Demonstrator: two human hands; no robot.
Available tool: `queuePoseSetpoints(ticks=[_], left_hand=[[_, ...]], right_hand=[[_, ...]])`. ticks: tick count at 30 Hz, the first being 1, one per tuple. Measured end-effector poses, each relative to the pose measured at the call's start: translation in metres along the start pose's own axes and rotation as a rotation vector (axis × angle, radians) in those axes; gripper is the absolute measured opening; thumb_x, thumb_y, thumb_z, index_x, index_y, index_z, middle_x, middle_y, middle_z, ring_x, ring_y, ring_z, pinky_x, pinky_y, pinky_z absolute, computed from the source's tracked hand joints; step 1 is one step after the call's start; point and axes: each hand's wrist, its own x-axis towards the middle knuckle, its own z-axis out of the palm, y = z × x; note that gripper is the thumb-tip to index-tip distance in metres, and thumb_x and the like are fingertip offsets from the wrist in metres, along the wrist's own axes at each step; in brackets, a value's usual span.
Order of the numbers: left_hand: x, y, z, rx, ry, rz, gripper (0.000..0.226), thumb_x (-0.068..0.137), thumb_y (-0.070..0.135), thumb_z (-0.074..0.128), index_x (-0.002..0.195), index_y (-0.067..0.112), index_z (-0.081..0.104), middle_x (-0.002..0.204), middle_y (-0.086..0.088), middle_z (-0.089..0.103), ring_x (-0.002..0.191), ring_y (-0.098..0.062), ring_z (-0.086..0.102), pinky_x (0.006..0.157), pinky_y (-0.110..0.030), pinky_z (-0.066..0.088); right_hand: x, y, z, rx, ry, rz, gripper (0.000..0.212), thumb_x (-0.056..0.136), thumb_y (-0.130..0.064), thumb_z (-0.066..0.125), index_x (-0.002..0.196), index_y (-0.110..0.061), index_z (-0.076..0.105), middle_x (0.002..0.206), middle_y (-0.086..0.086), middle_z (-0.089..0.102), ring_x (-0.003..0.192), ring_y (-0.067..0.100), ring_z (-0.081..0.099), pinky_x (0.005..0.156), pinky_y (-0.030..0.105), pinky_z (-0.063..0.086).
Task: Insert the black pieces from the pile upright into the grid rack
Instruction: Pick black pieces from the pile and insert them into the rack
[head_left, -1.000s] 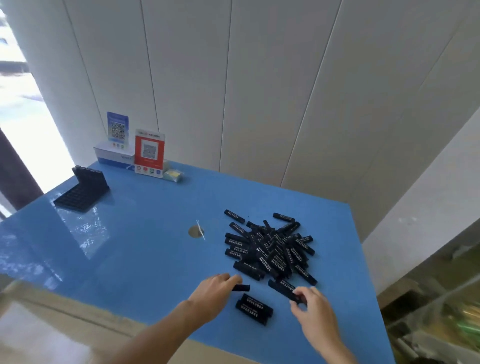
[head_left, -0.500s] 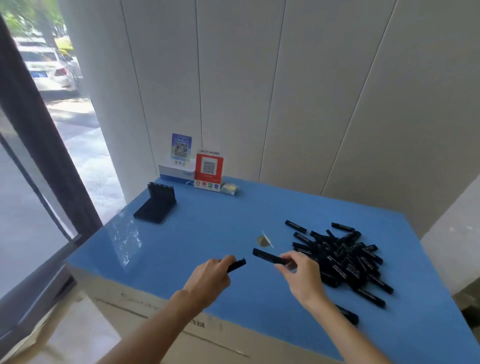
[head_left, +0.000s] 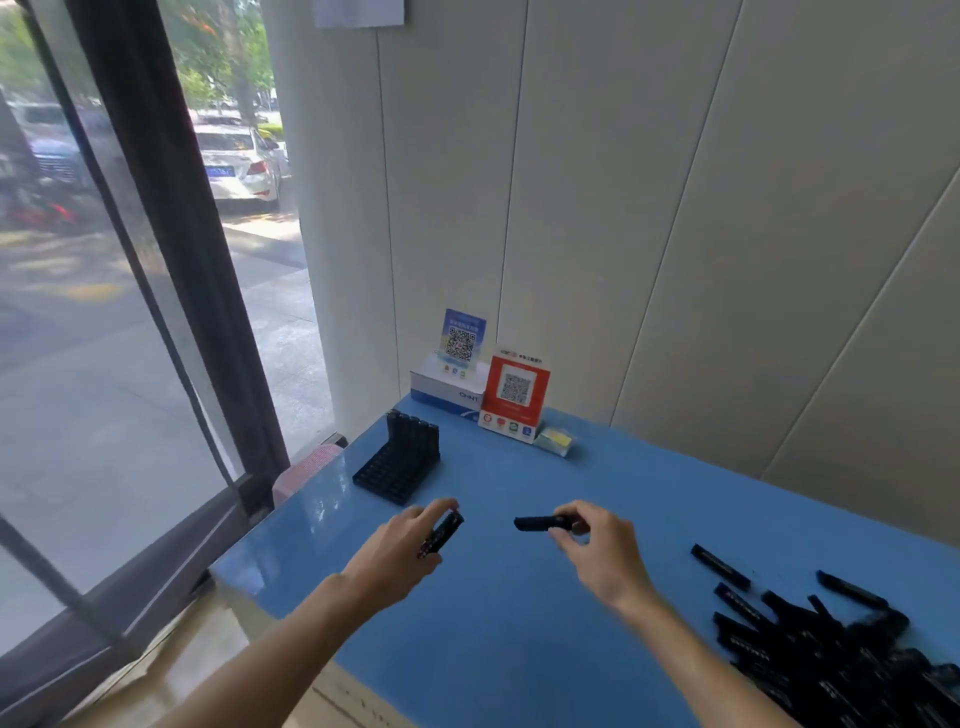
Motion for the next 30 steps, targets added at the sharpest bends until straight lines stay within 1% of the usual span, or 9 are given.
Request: queuePoseSetpoints(ticks=[3, 8, 13, 17, 19, 21, 24, 28, 30], left_hand=[[0.017, -0.031, -0.02, 0.018, 0.062, -0.021, 0.063, 0.086, 0.022, 0.064, 0.137, 0.035, 0.029, 0.103, 0.002, 0.046, 0.085, -0.016, 0.051, 0.073, -0.024, 0.044], [0.035, -0.078, -0.043, 0.002, 0.074, -0.049, 0.063, 0.084, 0.025, 0.068, 0.137, 0.03, 0.033, 0.11, -0.003, 0.056, 0.082, -0.013, 0.052, 0.075, -0.023, 0.044], [0.062, -0.121, -0.056, -0.078, 0.049, -0.074, 0.059, 0.085, 0.021, 0.067, 0.135, 0.03, 0.038, 0.105, 0.003, 0.063, 0.066, -0.004, 0.056, 0.066, -0.02, 0.051], [0.087, -0.161, -0.062, -0.169, -0.001, -0.06, 0.053, 0.087, 0.021, 0.064, 0.132, 0.034, 0.041, 0.1, 0.005, 0.062, 0.067, -0.006, 0.061, 0.062, -0.021, 0.053], [0.101, -0.182, -0.065, -0.163, 0.001, -0.017, 0.052, 0.087, 0.026, 0.064, 0.13, 0.041, 0.04, 0.101, 0.001, 0.064, 0.071, -0.008, 0.062, 0.071, -0.032, 0.055], [0.116, -0.197, -0.066, -0.168, -0.007, 0.03, 0.051, 0.087, 0.026, 0.063, 0.13, 0.039, 0.04, 0.101, -0.001, 0.066, 0.074, -0.01, 0.063, 0.078, -0.038, 0.054], [0.139, -0.203, -0.067, -0.224, -0.049, 0.094, 0.047, 0.089, 0.018, 0.062, 0.13, 0.028, 0.043, 0.103, -0.002, 0.064, 0.076, -0.012, 0.062, 0.076, -0.036, 0.054], [0.162, -0.201, -0.069, -0.214, -0.081, 0.219, 0.043, 0.09, 0.018, 0.06, 0.129, 0.021, 0.042, 0.105, 0.002, 0.059, 0.078, -0.009, 0.055, 0.072, -0.019, 0.045], [0.174, -0.204, -0.067, -0.23, -0.102, 0.247, 0.04, 0.09, 0.018, 0.06, 0.125, 0.023, 0.041, 0.104, -0.002, 0.062, 0.076, -0.013, 0.058, 0.073, -0.026, 0.049]], right_hand=[[0.034, -0.012, 0.015, 0.009, 0.006, -0.057, 0.007, 0.084, -0.015, 0.068, 0.09, -0.017, 0.067, 0.083, -0.009, 0.063, 0.084, 0.011, 0.058, 0.067, 0.012, 0.038], [0.073, -0.035, 0.045, 0.031, -0.031, -0.093, 0.013, 0.085, -0.016, 0.068, 0.097, -0.017, 0.067, 0.086, -0.007, 0.064, 0.084, 0.012, 0.06, 0.075, 0.021, 0.048], [0.106, -0.057, 0.08, 0.052, -0.011, -0.115, 0.021, 0.083, -0.016, 0.07, 0.102, -0.02, 0.064, 0.085, -0.009, 0.063, 0.081, 0.003, 0.059, 0.07, 0.006, 0.041], [0.129, -0.068, 0.116, 0.038, 0.03, -0.081, 0.017, 0.081, -0.018, 0.071, 0.096, -0.023, 0.062, 0.084, -0.008, 0.065, 0.083, 0.005, 0.061, 0.069, 0.011, 0.042], [0.139, -0.075, 0.133, 0.018, 0.056, -0.045, 0.013, 0.082, -0.019, 0.07, 0.093, -0.023, 0.064, 0.084, -0.008, 0.065, 0.084, 0.006, 0.06, 0.071, 0.015, 0.043], [0.148, -0.082, 0.149, -0.022, 0.085, -0.03, 0.011, 0.082, -0.018, 0.07, 0.091, -0.022, 0.065, 0.085, -0.009, 0.062, 0.085, 0.007, 0.057, 0.073, 0.019, 0.043], [0.159, -0.088, 0.165, -0.076, 0.143, -0.007, 0.012, 0.081, -0.015, 0.071, 0.09, -0.019, 0.067, 0.084, -0.011, 0.06, 0.083, 0.009, 0.055, 0.074, 0.022, 0.043], [0.166, -0.087, 0.175, -0.127, 0.192, 0.082, 0.013, 0.081, -0.015, 0.071, 0.094, -0.017, 0.068, 0.084, -0.01, 0.063, 0.083, 0.013, 0.058, 0.075, 0.026, 0.048], [0.169, -0.087, 0.179, -0.157, 0.193, 0.106, 0.014, 0.082, -0.016, 0.07, 0.095, -0.017, 0.067, 0.085, -0.011, 0.063, 0.084, 0.014, 0.057, 0.077, 0.028, 0.048]])
